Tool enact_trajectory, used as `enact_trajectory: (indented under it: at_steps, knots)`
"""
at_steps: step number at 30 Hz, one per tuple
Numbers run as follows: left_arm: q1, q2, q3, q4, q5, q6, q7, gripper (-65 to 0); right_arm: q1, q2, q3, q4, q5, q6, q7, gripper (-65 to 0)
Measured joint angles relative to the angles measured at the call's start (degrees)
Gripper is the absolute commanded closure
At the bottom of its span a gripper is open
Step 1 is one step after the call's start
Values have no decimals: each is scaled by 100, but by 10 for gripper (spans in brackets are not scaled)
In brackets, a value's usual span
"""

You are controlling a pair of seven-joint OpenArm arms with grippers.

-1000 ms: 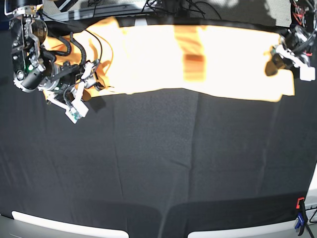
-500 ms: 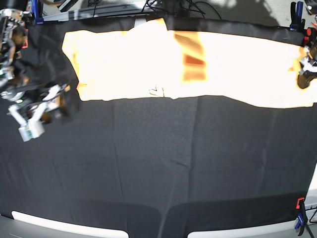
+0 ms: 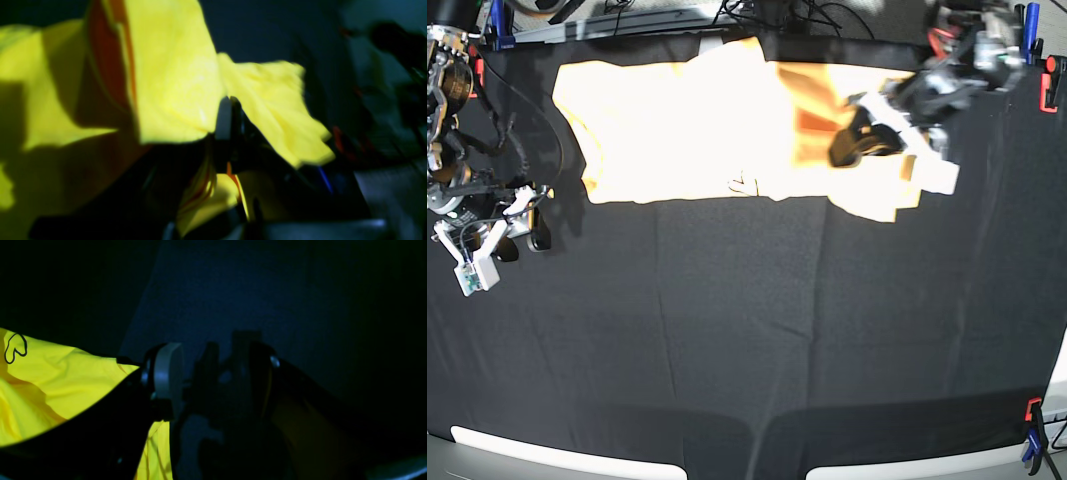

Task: Layout the t-shirt on the table in an organized manner, then fold the t-shirt properly
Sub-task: 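Grasp the shirt end with the left gripper and fold it toward the middle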

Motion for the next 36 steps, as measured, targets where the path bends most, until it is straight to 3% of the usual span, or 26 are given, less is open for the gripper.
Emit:
enact_trajectory:
  at_steps: [8, 9, 12, 13, 18, 22, 27, 29, 33, 36]
  knots:
    - [-90, -13, 835, 0, 323, 105, 44, 0, 0, 0, 0, 0, -4, 0, -9, -306]
    - [-101, -13, 892, 0, 323, 105, 122, -34, 0, 0, 0, 0, 0, 0, -22, -306]
    - [-142, -20, 1104, -2, 304, -136, 389, -279, 2, -2, 0, 0, 4, 0, -20, -306]
    - [-192, -33, 1185, -2, 170, -229, 457, -299, 2, 0, 0, 0, 9, 0, -17, -306]
    - [-442, 190, 1471, 4, -369, -664, 474, -299, 2, -2, 0, 0, 4, 0, -68, -306]
    - [-643, 306, 1467, 2, -348, -678, 511, -299, 15, 0, 0, 0, 0, 0, -348, -306]
    - [-957, 304, 1156, 2, 538, -693, 538, -299, 35, 0, 4, -219, 70, -2, -581, -306]
    - [-1051, 304, 885, 2, 791, -680, 588, -299, 46, 9, 4, -621, 437, -4, -907, -306]
    - [-1226, 221, 293, 2, 1270, -695, 356, -299, 0, 57, 4, -1502, 807, -7, -1034, -306]
    - [-1200, -4, -142, 2, 1580, -691, 166, -299, 44, 120, 7, -1858, 1635, 479, -2015, -306]
